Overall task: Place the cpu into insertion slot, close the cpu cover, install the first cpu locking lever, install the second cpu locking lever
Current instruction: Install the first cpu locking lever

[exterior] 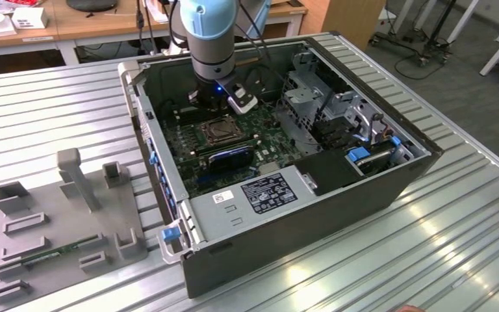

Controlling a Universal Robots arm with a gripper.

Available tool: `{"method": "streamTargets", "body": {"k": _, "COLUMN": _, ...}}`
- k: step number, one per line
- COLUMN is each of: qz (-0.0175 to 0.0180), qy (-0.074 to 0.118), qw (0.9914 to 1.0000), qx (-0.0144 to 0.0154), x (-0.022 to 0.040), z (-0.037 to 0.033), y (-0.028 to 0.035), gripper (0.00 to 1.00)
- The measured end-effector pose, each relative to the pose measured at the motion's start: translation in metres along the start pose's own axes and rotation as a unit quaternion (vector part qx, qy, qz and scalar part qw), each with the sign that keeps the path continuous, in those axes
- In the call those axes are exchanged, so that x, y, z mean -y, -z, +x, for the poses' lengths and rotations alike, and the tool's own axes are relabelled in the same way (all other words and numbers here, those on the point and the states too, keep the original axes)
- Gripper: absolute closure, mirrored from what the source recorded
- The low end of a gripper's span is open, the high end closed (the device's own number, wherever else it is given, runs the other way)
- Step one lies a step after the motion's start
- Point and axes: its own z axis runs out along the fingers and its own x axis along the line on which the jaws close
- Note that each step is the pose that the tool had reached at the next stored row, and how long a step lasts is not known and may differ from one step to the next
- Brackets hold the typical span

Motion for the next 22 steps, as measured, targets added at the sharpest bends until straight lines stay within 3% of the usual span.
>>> {"method": "streamTargets", "body": {"k": 22, "qz": 0.0029, "qy": 0.002, "qw": 0.99999, "qx": 0.0004, "x": 0.0001, "z": 0.0000, "y": -0.0002, "gripper": 0.89}}
